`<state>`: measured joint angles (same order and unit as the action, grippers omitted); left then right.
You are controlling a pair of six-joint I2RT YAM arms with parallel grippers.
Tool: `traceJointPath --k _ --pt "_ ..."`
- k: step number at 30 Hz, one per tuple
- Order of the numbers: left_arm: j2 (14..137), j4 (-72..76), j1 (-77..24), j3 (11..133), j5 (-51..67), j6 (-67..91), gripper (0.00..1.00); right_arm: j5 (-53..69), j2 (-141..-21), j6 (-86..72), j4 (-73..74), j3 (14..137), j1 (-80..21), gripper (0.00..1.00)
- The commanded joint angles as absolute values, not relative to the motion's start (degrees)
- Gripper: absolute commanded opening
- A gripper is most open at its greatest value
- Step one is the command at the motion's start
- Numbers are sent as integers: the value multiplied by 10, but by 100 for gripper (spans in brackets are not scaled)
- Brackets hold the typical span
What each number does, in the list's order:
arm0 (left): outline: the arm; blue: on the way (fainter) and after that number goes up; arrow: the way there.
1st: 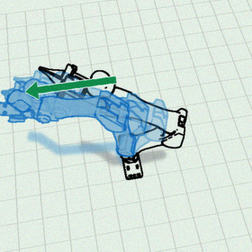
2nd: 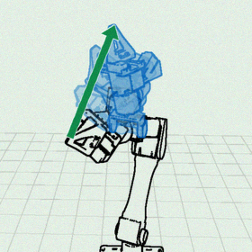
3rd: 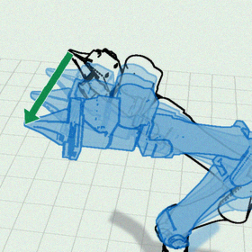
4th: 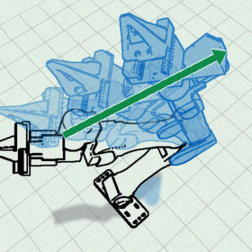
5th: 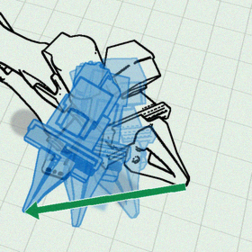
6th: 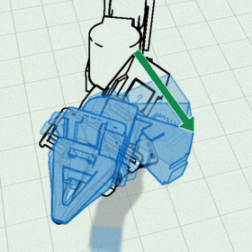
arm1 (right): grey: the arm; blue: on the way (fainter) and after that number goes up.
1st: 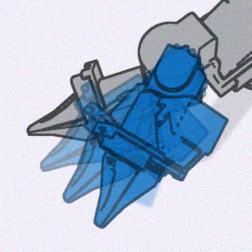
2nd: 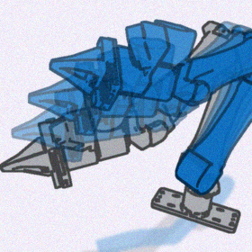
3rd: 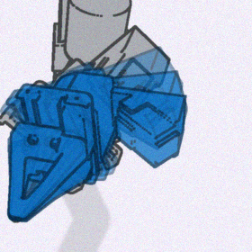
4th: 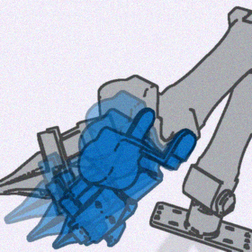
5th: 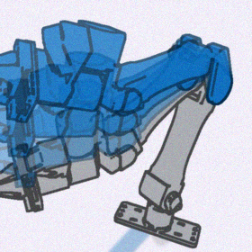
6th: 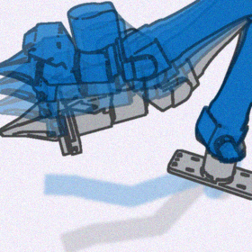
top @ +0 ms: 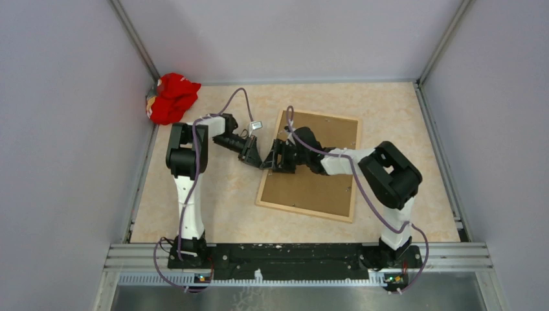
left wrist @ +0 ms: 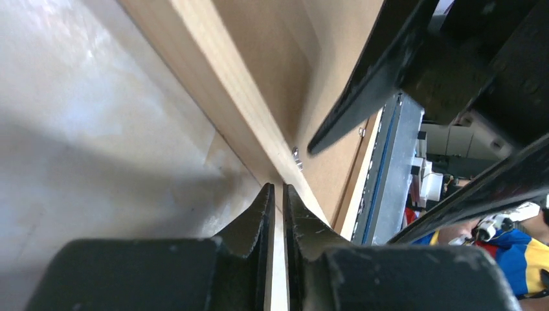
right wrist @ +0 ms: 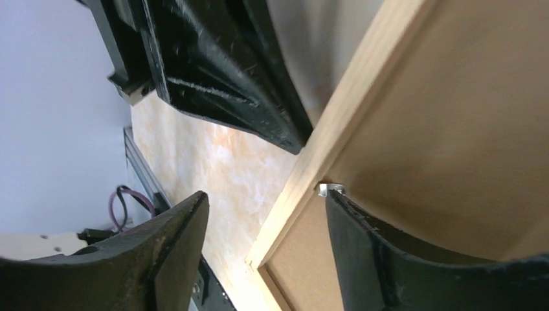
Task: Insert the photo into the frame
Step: Install the photo frame at the center of the board.
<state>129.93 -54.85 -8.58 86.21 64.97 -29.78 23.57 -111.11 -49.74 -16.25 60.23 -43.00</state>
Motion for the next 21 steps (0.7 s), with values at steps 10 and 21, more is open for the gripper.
traceJointPath --k 10,21 --pt "1302 -561 -81 992 658 -275 23 146 -1044 -396 -23 690 -185 75" --pt "1330 -539 -96 995 667 -253 24 124 -1188 -380 16 828 -160 70"
